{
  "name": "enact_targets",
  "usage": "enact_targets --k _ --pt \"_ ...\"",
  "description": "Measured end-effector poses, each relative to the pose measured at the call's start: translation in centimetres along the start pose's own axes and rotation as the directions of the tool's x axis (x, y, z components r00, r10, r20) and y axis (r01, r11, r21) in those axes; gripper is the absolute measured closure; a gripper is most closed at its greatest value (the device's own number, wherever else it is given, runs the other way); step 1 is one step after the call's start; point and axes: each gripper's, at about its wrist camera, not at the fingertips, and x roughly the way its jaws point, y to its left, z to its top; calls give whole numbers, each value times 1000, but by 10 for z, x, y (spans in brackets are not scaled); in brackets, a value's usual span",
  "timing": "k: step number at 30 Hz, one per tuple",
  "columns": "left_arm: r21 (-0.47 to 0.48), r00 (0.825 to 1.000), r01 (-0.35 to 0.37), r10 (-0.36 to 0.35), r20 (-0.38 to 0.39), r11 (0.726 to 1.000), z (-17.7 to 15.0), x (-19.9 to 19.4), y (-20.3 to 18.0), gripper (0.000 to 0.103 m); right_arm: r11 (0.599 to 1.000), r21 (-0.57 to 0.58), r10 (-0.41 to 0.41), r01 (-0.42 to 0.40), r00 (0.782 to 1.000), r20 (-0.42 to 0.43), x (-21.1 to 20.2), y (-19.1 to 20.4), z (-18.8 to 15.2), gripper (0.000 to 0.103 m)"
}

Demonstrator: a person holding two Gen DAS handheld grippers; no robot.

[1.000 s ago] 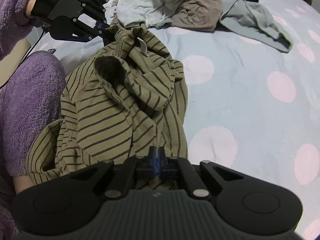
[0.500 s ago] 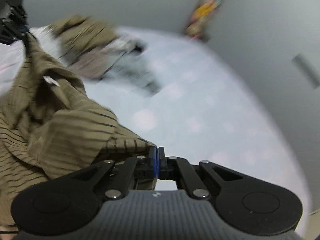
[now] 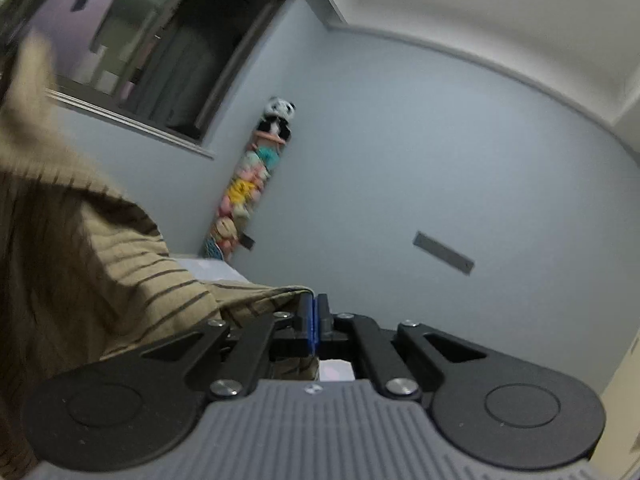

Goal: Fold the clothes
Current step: 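Lift the striped shirt high with both closed grippers and shake it out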

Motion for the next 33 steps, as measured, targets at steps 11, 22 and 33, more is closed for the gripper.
enact_targets --k 11,22,33 --pt "81 996 63 -59 -61 995 -3 4 -60 103 949 119 -312 293 930 196 -59 -107 80 102" --pt "-73 980 -87 99 173 994 73 -42 4 103 961 37 -276 276 929 247 -80 -89 89 102" --pt "28 956 13 -20 292 1000 85 -90 -4 103 931 6 -346 366 875 338 -147 -95 98 102"
